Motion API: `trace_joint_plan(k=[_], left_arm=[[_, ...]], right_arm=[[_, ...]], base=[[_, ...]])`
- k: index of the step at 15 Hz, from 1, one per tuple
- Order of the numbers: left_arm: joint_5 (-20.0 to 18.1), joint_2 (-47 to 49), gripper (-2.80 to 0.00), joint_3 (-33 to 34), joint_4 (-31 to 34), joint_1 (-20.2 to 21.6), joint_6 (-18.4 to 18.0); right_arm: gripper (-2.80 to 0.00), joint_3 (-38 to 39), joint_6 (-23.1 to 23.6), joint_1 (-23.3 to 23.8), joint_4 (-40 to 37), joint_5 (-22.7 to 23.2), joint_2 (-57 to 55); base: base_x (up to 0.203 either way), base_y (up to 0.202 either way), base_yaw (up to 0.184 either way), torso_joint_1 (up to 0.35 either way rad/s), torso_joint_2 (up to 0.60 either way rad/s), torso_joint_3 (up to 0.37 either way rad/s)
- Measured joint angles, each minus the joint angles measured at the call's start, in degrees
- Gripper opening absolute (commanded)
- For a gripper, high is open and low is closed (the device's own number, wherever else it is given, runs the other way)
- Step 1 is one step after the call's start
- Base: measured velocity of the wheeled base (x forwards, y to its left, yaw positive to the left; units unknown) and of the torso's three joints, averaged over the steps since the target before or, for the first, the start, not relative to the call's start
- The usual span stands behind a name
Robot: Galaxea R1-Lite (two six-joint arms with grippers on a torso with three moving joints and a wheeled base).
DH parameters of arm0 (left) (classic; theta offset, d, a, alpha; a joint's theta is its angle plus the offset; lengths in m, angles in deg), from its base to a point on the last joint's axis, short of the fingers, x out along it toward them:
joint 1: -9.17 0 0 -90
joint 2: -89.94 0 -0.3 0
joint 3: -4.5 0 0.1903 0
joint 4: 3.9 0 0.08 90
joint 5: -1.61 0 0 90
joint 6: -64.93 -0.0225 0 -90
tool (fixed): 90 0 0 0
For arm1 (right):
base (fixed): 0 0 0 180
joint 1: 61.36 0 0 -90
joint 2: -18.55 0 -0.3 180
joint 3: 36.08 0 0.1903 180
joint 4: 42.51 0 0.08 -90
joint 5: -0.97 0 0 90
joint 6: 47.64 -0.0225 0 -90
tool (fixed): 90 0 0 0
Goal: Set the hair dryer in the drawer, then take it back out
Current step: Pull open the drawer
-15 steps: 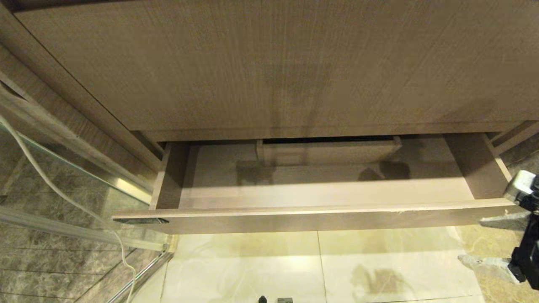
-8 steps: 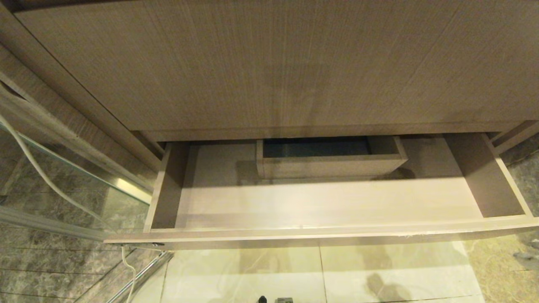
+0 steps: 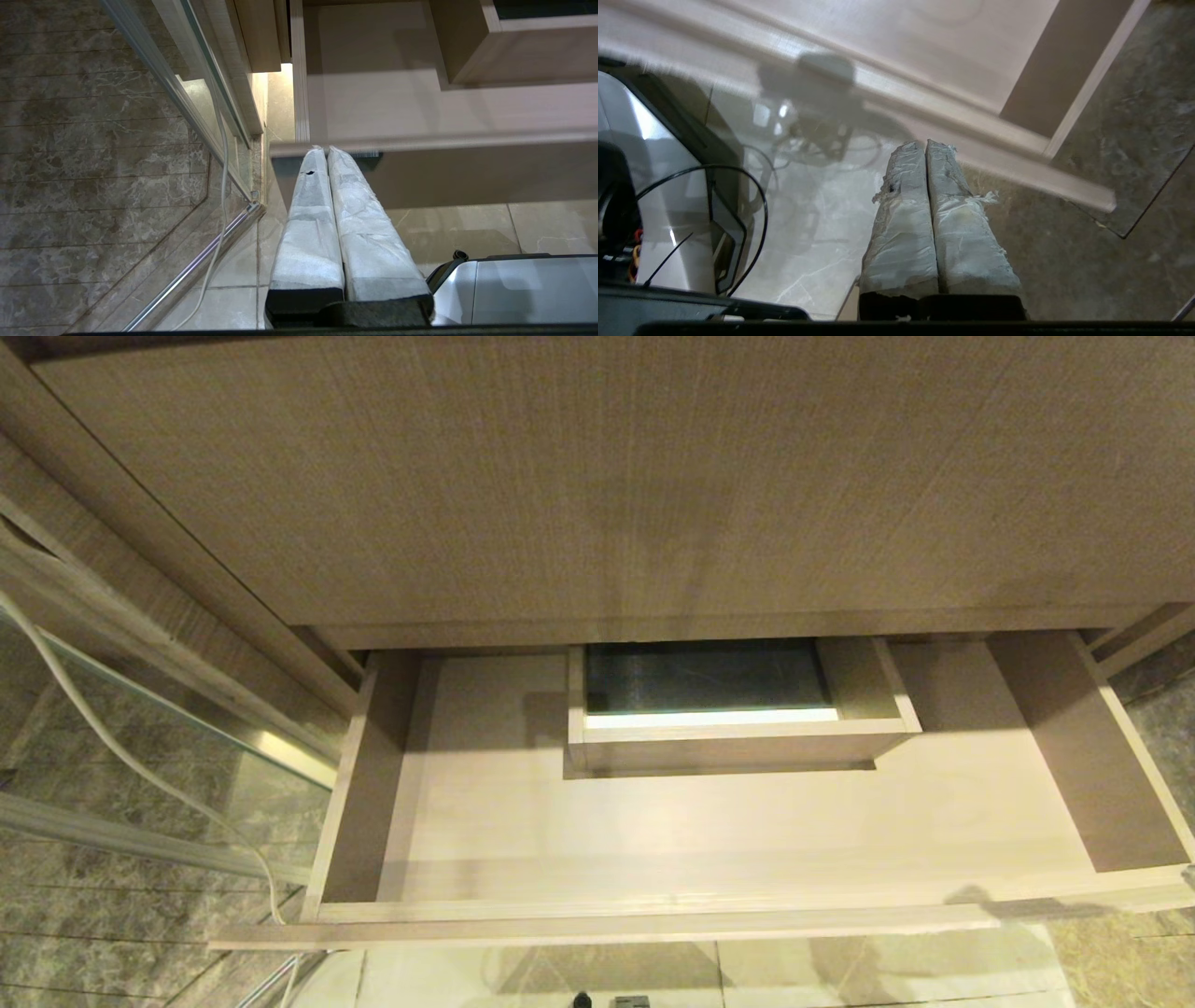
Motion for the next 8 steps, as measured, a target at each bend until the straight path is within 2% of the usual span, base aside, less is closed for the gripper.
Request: trace_joint_plan(k=[4, 8], left_arm=[[0.02, 0.00, -2.80, 0.00, -0.02, 0.00, -0.01], [0.02, 0.00, -2.80, 0.00, -0.01, 0.00, 0.01]], right_arm=[[-2.80, -0.46, -0.58, 4.43, 3.30, -0.59, -5.29], [-2.80, -2.70, -5.01, 6.51, 6.48, -2.35, -13.65]], base=[[0.000, 0.000, 0.000, 0.000, 0.00, 0.000], [0.000, 0.000, 0.000, 0.000, 0.00, 0.000]])
